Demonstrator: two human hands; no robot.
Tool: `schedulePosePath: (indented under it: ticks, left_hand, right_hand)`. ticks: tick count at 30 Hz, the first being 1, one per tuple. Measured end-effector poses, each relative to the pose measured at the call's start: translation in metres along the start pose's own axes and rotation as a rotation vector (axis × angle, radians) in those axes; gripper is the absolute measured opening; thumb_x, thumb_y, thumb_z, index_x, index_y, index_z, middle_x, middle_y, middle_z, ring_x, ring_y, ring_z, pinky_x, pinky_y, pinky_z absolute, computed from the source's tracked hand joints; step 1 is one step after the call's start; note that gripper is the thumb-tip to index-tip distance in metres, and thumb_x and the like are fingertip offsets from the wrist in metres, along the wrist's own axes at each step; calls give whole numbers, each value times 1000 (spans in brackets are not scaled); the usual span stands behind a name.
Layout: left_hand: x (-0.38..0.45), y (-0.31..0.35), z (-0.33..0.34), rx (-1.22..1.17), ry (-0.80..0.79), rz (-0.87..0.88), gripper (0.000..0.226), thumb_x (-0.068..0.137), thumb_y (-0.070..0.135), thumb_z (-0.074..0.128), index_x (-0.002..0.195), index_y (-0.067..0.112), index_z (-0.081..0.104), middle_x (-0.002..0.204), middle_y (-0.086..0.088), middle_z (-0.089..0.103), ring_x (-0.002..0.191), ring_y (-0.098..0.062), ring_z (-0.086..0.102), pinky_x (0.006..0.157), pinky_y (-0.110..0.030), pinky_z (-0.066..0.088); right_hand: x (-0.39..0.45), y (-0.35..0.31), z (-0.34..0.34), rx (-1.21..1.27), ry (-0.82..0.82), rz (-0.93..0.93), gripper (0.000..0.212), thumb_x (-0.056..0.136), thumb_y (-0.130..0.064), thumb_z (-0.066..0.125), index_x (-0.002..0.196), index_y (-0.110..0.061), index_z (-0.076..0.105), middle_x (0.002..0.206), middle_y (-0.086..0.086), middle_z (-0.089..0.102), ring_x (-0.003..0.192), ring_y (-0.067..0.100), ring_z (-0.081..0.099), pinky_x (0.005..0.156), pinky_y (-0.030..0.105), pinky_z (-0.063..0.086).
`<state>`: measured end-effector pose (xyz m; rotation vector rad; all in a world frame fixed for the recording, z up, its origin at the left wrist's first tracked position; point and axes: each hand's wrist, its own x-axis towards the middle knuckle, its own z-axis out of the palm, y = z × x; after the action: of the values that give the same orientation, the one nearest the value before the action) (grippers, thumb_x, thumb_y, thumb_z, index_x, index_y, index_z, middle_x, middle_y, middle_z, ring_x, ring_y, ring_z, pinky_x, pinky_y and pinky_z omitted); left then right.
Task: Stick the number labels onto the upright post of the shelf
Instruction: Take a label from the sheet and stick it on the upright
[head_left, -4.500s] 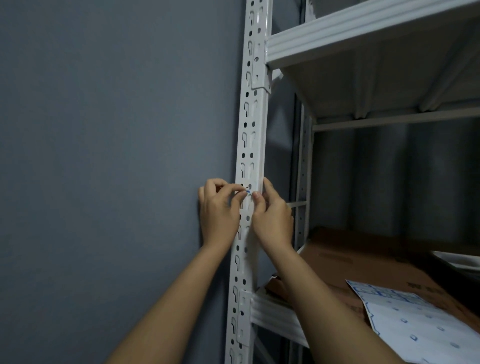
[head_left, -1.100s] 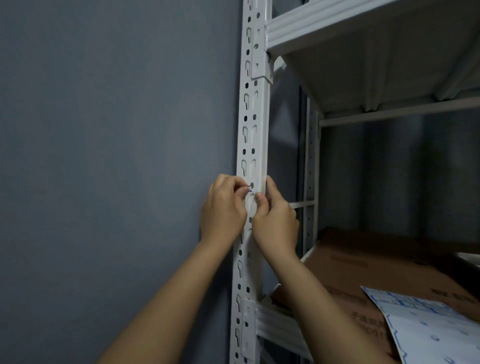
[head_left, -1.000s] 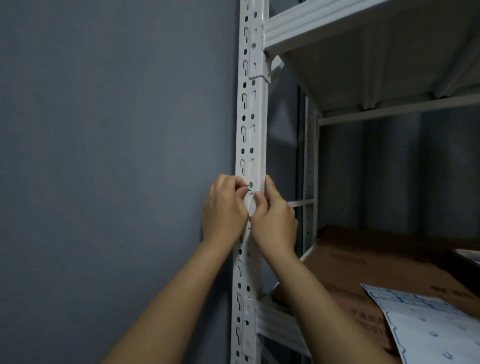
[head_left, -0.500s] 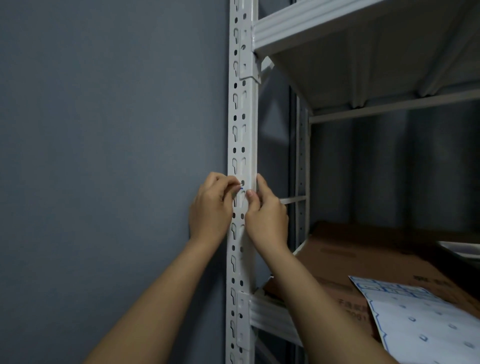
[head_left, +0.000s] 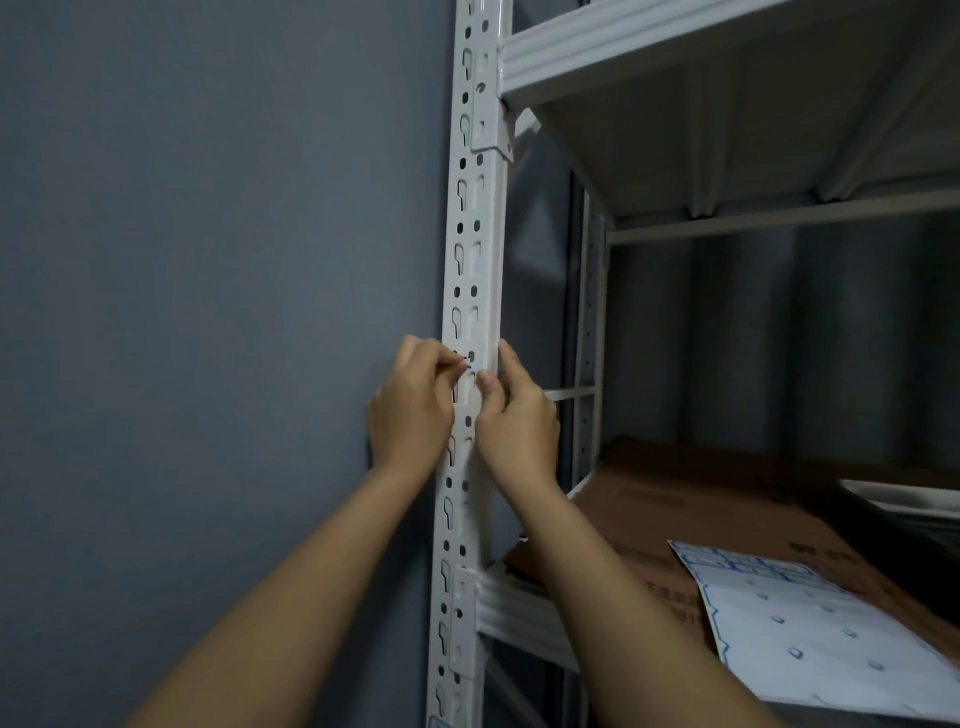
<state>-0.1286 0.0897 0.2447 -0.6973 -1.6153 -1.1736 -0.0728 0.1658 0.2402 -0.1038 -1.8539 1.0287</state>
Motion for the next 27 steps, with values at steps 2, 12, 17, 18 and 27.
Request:
schedulePosePath:
  ticks: [2, 12, 17, 18, 27]
  left_hand:
    - [2, -3, -3, -8, -2, 36, 6, 89, 21, 60, 87, 18, 65, 93, 9, 58, 78, -17, 61, 65, -32, 46]
    - [-1, -7, 7, -118, 15, 8, 6, 91, 19, 59, 90, 21, 65, 91, 18, 51, 77, -3, 53, 65, -28, 44]
    - [0, -2, 7, -53, -49, -2, 6, 94, 18, 52, 92, 17, 58, 97, 12, 49, 73, -5, 49, 61, -25, 33]
    - [1, -1, 6, -22, -72, 1, 7, 95, 18, 51, 92, 17, 56, 99, 9, 50, 71, -8, 51, 61, -27, 33]
    - [0, -6, 1, -168, -7, -29, 4, 88, 18, 62, 85, 18, 64, 89, 15, 53, 76, -2, 52, 67, -30, 46]
  right_hand:
    - [1, 1, -1, 10, -16, 7, 45, 99, -32, 49, 143, -30, 44, 120, 8, 67, 111, 30, 59, 96, 45, 46]
    - [2, 10, -4, -49, -94, -51, 62, 94, -34, 56, 150, -33, 28, 137, 5, 57, 125, 27, 53, 104, 41, 42]
    - [2, 9, -2, -68, -66, -49, 60, 95, -32, 55, 150, -33, 30, 133, 4, 60, 122, 26, 55, 101, 38, 43]
    - [1, 9, -2, -70, -60, -50, 60, 95, -32, 55, 150, -33, 30, 133, 5, 60, 122, 26, 55, 101, 38, 43]
    - [-3, 5, 3, -19, -61, -18, 63, 92, -34, 57, 149, -35, 29, 131, 6, 61, 120, 28, 57, 100, 47, 46]
